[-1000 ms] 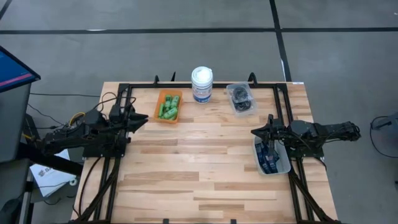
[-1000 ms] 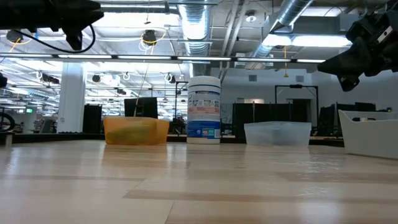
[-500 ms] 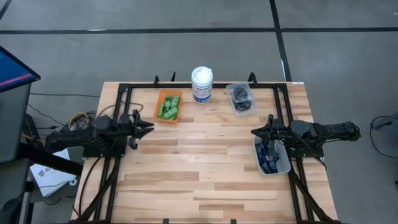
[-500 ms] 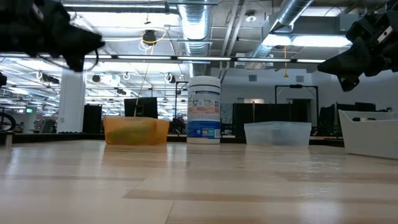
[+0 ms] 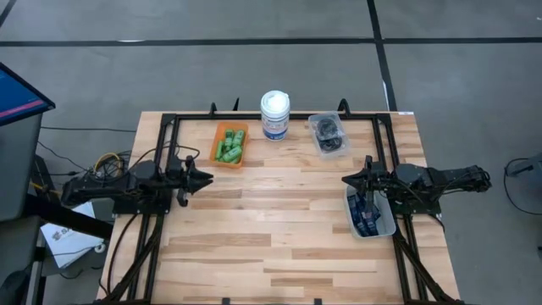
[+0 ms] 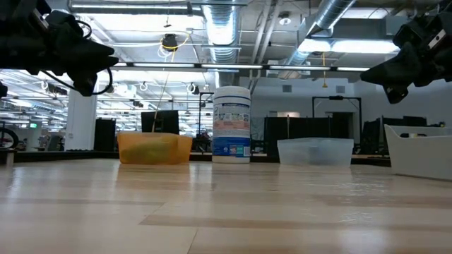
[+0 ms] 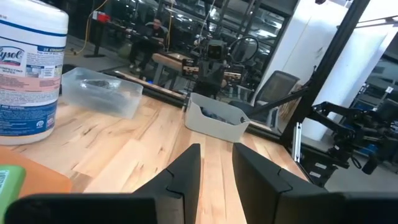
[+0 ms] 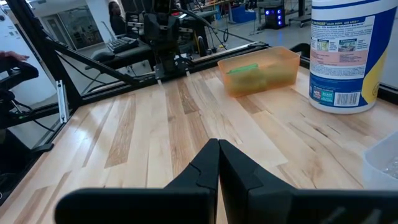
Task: Pick & Place Travel size toiletries
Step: Return to Home Position
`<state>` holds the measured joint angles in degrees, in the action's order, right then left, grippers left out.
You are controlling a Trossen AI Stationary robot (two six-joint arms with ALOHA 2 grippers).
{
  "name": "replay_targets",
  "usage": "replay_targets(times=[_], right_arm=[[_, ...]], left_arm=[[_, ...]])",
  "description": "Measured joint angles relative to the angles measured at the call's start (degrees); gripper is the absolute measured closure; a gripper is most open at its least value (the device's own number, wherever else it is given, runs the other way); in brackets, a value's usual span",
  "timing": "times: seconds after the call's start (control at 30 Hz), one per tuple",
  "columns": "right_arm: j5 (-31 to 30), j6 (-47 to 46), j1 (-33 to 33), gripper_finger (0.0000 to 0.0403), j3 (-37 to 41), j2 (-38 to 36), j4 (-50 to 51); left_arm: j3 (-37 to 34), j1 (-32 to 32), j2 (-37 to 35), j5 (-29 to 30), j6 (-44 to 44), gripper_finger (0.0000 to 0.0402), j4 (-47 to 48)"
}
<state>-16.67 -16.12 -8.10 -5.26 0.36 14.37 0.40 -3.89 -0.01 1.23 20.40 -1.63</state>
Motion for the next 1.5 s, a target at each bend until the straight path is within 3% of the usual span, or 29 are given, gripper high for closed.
replay_targets(times=[0.93,1.5], right_arm=[[0.0,0.0,0.0,0.0403,0.0,0.0,0.0],[0.1,0.0,0.0,0.0403,0.0,0.0,-0.1]], left_arm=[[0.0,0.0,7.6,0.0,0.0,0.0312,-1.4],[0.0,0.0,8.0,0.0,0.0,0.0312,-2.0]])
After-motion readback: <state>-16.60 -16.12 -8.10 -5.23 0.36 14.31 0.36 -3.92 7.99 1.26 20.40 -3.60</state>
